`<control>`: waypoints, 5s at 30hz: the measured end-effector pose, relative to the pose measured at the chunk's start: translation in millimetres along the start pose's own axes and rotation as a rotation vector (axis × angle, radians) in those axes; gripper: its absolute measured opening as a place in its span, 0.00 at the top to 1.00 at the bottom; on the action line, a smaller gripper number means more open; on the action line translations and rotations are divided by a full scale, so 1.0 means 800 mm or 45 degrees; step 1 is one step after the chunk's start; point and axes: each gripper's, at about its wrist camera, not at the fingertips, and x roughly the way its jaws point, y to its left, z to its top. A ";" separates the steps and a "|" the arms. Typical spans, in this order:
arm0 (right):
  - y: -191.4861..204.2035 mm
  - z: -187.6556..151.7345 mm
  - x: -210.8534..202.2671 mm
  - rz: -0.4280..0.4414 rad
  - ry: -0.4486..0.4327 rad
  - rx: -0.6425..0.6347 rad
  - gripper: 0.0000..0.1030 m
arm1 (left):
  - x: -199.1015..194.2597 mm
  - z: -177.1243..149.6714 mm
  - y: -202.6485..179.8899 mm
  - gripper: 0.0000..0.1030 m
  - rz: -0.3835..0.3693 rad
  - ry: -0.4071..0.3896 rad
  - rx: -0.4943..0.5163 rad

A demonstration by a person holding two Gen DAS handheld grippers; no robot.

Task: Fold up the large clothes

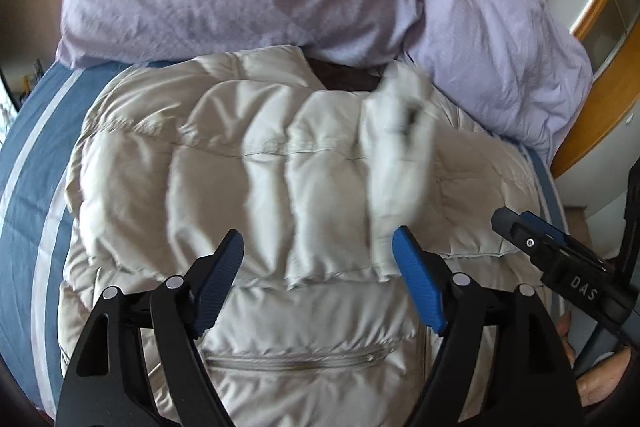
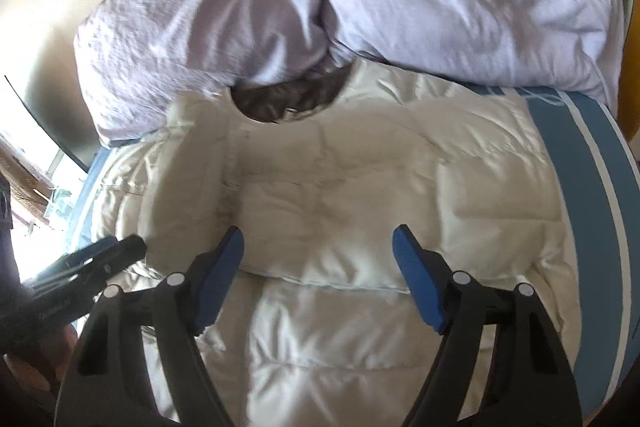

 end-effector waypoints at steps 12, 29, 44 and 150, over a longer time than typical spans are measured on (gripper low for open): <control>0.048 -0.005 0.019 0.076 0.052 -0.079 0.65 | -0.003 -0.013 0.044 0.25 0.240 -0.010 0.015; 0.059 -0.023 0.089 -0.016 0.161 -0.166 0.77 | 0.059 0.004 0.053 0.25 0.409 0.054 0.104; 0.038 -0.017 0.098 0.079 0.229 -0.107 0.66 | 0.072 0.000 0.059 0.23 0.382 0.091 0.046; -0.230 0.068 -0.097 0.150 -0.270 0.314 0.92 | -0.113 0.094 0.146 0.92 0.048 -0.336 -0.282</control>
